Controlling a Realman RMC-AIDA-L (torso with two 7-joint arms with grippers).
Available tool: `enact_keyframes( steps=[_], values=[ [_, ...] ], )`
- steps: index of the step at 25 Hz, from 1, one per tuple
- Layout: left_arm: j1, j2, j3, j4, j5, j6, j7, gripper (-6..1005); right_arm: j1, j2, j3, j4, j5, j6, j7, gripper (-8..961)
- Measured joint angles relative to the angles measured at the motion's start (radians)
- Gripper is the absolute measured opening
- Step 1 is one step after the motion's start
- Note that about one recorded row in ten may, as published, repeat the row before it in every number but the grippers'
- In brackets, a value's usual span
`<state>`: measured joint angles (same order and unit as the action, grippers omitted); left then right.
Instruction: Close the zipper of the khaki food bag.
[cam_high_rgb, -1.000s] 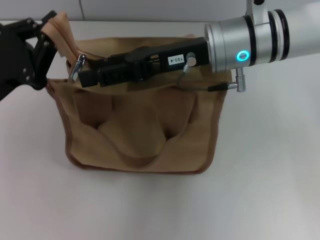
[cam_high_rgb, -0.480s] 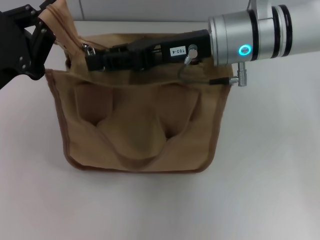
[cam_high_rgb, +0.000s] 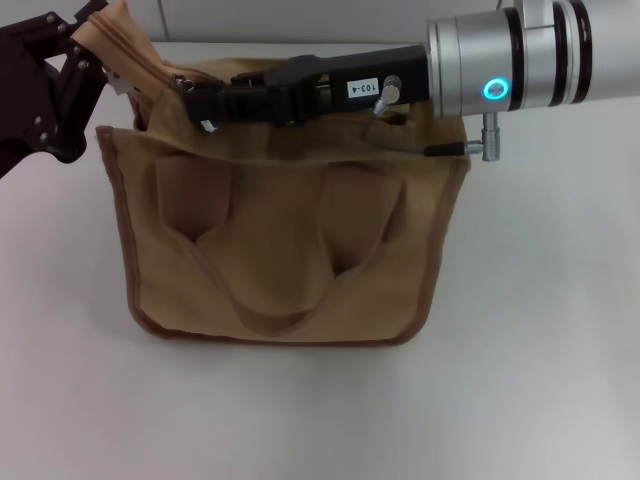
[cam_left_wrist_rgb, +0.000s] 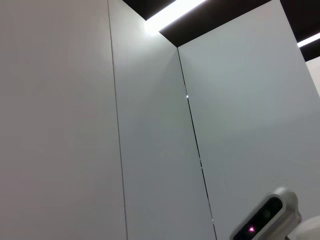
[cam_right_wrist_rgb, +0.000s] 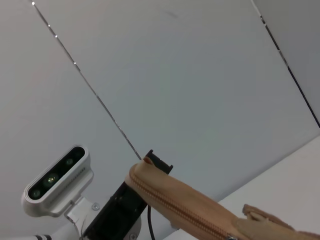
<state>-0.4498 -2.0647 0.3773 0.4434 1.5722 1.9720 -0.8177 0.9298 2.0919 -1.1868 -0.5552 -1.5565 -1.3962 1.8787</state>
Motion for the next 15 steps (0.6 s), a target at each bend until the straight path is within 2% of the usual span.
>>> enact_keyframes(
  steps=[9, 15],
  values=[
    [0.006, 0.001, 0.0, 0.0, 0.0, -0.003, 0.0, 41, -0.09, 0.0, -0.076, -0.151, 0.045, 0.014, -0.023, 205],
    [0.007, 0.0, 0.0, -0.004, 0.0, 0.001, 0.0, 42, -0.093, 0.0, -0.141, -0.156, 0.07, 0.033, -0.062, 163]
  ],
)
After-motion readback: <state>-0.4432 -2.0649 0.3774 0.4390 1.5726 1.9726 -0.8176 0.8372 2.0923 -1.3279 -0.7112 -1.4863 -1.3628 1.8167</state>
